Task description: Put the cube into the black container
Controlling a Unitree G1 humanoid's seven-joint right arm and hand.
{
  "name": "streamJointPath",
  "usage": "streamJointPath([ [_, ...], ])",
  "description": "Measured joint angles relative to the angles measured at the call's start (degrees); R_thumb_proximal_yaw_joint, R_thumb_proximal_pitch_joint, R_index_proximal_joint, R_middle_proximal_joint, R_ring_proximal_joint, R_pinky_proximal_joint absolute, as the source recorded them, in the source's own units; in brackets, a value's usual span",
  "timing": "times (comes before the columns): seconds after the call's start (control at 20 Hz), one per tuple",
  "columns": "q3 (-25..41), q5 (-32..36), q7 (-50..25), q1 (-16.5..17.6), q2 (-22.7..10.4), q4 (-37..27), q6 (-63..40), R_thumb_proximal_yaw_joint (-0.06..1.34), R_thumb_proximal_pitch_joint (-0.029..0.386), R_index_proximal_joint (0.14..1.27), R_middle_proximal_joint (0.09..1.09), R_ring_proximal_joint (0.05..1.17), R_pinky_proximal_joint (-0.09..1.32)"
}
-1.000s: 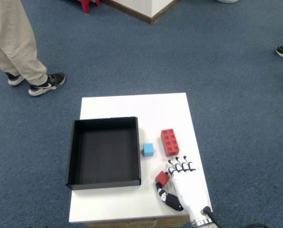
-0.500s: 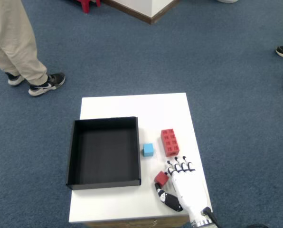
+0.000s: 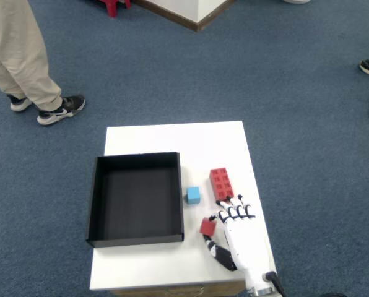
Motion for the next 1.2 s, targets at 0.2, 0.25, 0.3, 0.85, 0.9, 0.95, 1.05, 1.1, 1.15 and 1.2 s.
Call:
streamJointPath([
  [0.2, 0.29, -0.35, -5.01, -0.82, -0.1, -0.74, -1.29, 1.2, 0.107, 1.14, 0.35, 0.25, 0.09],
  [0.25, 0.72, -0.79, -7.42, -1.49, -0.19, -1.28, -1.65, 1.2, 0.109, 1.14, 0.35, 0.25, 0.09],
  [0.3, 1.32, -1.34, -9.18, -2.1, -0.29, -1.81, -1.9, 1.2, 0.11, 1.15, 0.35, 0.25, 0.1],
  [0.85, -7.25, -15.98, -15.96, -6.94, -5.97, -21.87, -3.01, 1.21, 0.118, 1.15, 0.36, 0.25, 0.09],
  [0.9, -9.66, -18.37, -15.97, -6.3, -7.42, -25.77, -1.28, 1.21, 0.117, 1.15, 0.36, 0.25, 0.09],
  [0.95, -11.21, -20.16, -15.97, -5.66, -8.27, -28.3, 0.0, 1.21, 0.117, 1.15, 0.36, 0.25, 0.09],
  [1.05, -14.52, -24.05, -15.94, -3.44, -9.2, -33.22, 3.13, 1.21, 0.116, 1.15, 0.35, 0.25, 0.09],
  [1.1, -15.91, -25.6, -15.9, -2.48, -9.29, -34.89, 4.51, 1.21, 0.116, 1.14, 0.35, 0.25, 0.09],
  [1.15, -16.78, -26.76, -15.66, -2.28, -9.31, -36.25, 5.82, 1.21, 0.117, 1.14, 0.35, 0.25, 0.09],
  [1.2, -17.89, -27.73, -15.48, -2.45, -9.12, -37.09, 6.78, 1.21, 0.118, 1.14, 0.35, 0.25, 0.09],
])
